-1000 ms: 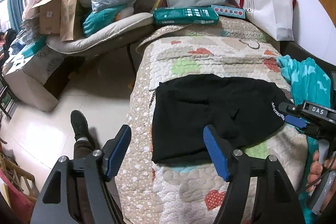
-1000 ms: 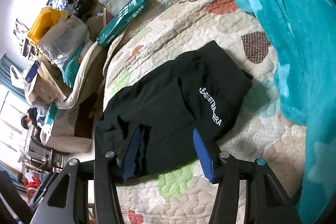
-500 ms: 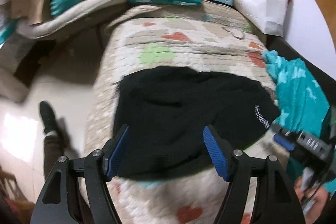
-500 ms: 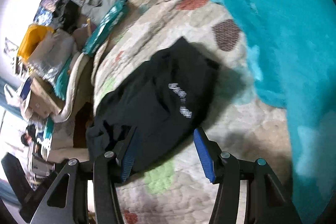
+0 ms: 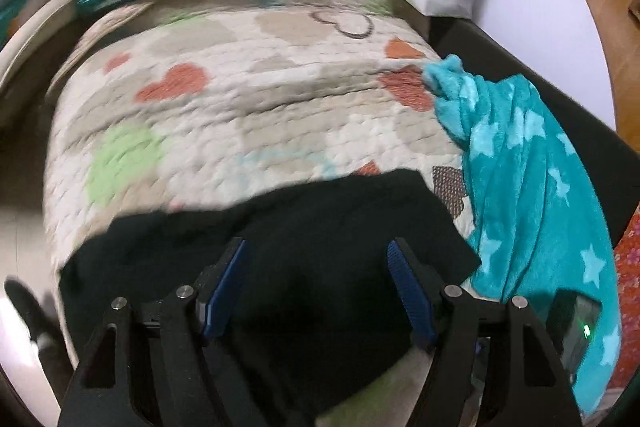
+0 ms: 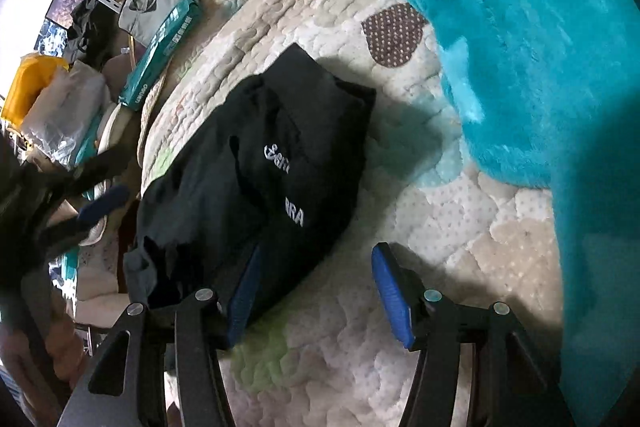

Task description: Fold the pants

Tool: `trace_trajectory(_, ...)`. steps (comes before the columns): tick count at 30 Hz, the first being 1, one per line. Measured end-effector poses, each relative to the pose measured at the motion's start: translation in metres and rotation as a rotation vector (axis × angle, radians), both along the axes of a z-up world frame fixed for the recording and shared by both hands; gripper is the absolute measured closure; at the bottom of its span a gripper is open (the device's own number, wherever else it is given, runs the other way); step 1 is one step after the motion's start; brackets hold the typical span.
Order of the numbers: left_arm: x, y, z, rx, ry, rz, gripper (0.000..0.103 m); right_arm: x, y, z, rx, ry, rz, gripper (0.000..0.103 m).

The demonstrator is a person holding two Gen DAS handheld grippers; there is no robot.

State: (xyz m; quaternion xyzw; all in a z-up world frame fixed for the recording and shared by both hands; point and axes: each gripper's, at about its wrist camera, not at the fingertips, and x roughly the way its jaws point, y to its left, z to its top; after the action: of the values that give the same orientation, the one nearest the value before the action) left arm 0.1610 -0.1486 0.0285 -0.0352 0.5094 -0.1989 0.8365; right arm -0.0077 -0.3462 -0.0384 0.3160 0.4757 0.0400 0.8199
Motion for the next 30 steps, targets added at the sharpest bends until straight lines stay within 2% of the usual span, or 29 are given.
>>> trace_trajectory(4,0.032,-0.031,-0.010,-0.007,0.024,-0.075,0.032,0.009,0.002,-0.002,-0.017,-0.038,-0.027,0.039)
trace_trajectory(10,0.074,-0.080,-0.029,-0.072,0.123,-0.172,0.032,0.028,0.001,-0.002,-0.068,-0.069,-0.045,0.038)
trace_trajectory(15,0.085,-0.123,-0.053,-0.013,0.199,-0.278,0.032,0.038,0.004,-0.002,-0.088,-0.069,-0.018,0.038)
trace_trajectory(17,0.082,-0.134,-0.059,0.037,0.193,-0.306,0.032,0.040,0.006,-0.002,-0.097,-0.071,-0.009,0.038)
trace_trajectory(18,0.079,-0.140,-0.061,0.076,0.182,-0.328,0.033,0.041,0.007,-0.001,-0.102,-0.072,-0.003,0.041)
trace_trajectory(19,0.076,-0.144,-0.062,0.111,0.166,-0.349,0.035,0.042,0.007,0.000,-0.103,-0.073,0.000,0.047)
trace_trajectory(20,0.071,-0.146,-0.061,0.145,0.138,-0.363,0.048,0.042,0.007,0.000,-0.096,-0.072,0.007,0.068)
trace_trajectory(21,0.068,-0.146,-0.059,0.168,0.116,-0.370,0.065,0.044,0.007,0.000,-0.093,-0.069,0.007,0.076)
trace_trajectory(22,0.066,-0.144,-0.057,0.172,0.110,-0.367,0.071,0.044,0.007,0.002,-0.087,-0.073,0.006,0.079)
trace_trajectory(23,0.067,-0.138,-0.054,0.143,0.116,-0.355,0.080,0.044,0.007,0.004,-0.079,-0.079,0.010,0.087)
trace_trajectory(24,0.067,-0.132,-0.051,0.106,0.126,-0.341,0.085,0.044,0.009,0.009,-0.078,-0.093,0.020,0.089)
trace_trajectory(30,0.046,-0.092,-0.019,-0.004,0.079,-0.280,0.087,0.034,0.037,0.046,-0.107,-0.207,0.105,0.091)
